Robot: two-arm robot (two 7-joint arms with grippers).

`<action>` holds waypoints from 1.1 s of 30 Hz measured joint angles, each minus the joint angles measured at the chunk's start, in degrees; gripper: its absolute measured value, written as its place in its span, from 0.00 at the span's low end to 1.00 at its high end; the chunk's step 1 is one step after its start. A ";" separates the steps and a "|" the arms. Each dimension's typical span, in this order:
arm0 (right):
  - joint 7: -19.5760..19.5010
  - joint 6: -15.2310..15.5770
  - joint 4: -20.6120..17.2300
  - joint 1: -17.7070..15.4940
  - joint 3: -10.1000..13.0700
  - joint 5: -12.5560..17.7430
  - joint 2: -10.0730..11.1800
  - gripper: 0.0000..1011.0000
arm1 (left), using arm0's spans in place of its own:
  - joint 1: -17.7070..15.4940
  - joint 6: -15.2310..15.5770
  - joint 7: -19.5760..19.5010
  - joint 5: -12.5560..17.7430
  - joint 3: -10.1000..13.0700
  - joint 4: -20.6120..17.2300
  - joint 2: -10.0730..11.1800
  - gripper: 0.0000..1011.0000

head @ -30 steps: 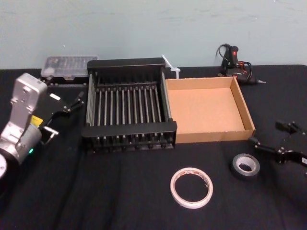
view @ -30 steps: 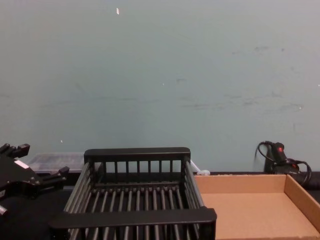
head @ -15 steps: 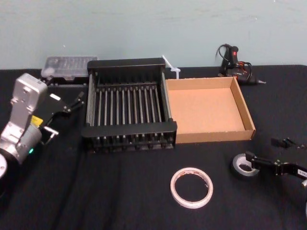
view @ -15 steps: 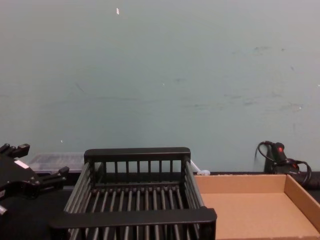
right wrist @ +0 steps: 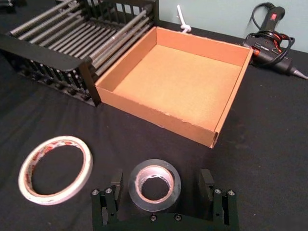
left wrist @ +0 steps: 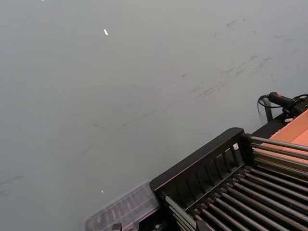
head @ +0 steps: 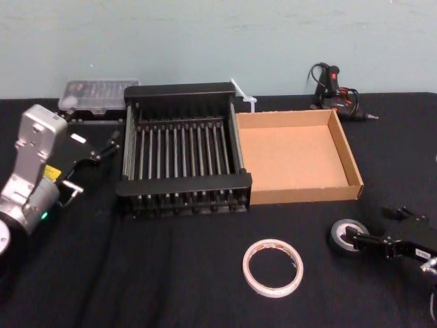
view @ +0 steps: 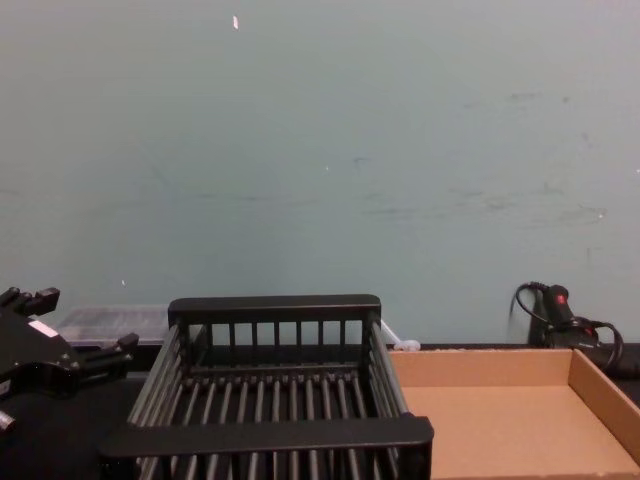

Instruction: Pick up the white tape and place it into the black box , Pick up the silver tape and place it into the brown box.

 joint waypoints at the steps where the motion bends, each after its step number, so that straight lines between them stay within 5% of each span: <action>1: -0.14 -0.02 0.39 0.30 -0.30 -0.52 -0.15 0.99 | 0.00 0.00 0.00 0.00 0.00 0.00 0.00 0.99; 16: 0.19 -0.49 3.86 2.84 -2.04 -4.89 -2.38 0.99 | 0.00 0.00 0.00 0.00 0.00 0.00 0.00 0.99; 33: 1.46 1.14 6.27 4.31 -2.09 -6.56 -4.18 0.99 | 0.00 0.00 0.00 0.00 0.00 0.00 0.00 0.99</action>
